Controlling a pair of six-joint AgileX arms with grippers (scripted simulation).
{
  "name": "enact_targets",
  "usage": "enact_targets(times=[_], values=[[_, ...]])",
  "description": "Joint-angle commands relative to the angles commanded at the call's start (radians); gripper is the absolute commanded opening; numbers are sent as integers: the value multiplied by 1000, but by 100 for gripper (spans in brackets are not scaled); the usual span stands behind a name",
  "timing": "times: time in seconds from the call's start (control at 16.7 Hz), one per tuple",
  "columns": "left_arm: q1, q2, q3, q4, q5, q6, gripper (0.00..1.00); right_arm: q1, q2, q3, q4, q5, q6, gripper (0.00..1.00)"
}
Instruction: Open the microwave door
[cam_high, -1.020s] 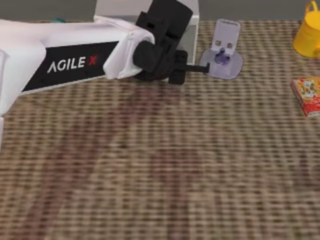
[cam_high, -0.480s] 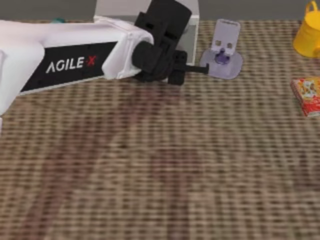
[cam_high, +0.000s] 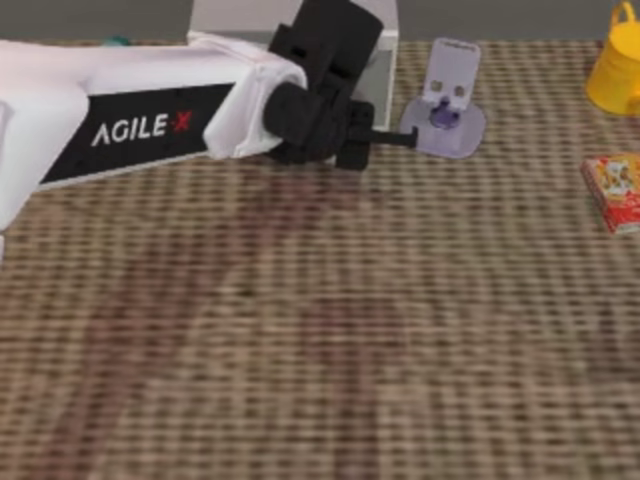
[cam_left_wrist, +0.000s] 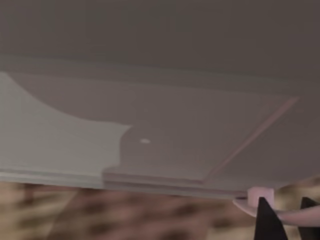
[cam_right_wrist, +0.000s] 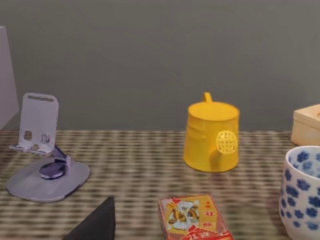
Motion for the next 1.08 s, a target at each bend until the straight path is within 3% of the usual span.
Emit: enact_targets(times=[1.08], values=[[8,-26,-41,22,28,35,0,0,0,0,0,0,0,100]])
